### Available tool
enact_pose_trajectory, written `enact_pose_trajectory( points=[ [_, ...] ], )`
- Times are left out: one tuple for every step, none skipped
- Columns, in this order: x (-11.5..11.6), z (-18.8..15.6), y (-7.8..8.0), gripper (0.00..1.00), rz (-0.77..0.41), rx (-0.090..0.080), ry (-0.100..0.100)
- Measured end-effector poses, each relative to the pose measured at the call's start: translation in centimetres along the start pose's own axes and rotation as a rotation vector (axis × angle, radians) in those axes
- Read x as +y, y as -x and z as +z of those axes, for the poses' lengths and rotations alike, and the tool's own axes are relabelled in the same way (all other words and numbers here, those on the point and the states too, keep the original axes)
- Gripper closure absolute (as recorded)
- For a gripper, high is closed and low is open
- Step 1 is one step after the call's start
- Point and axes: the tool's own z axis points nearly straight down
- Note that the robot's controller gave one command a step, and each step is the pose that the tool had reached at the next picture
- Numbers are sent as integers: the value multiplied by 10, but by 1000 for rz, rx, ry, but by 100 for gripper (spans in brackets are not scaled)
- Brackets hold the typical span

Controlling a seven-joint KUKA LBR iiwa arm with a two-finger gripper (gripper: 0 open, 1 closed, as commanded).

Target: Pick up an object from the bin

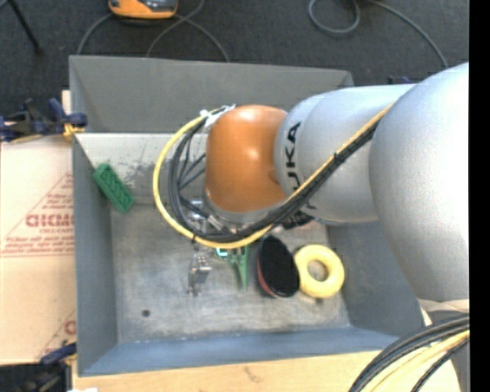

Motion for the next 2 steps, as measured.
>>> enact_pose_trajectory(
  points=[
    [0,-4,2,0,3,-8,1],
    [-11,-7,-1,0,38,-6,2]
  ],
)
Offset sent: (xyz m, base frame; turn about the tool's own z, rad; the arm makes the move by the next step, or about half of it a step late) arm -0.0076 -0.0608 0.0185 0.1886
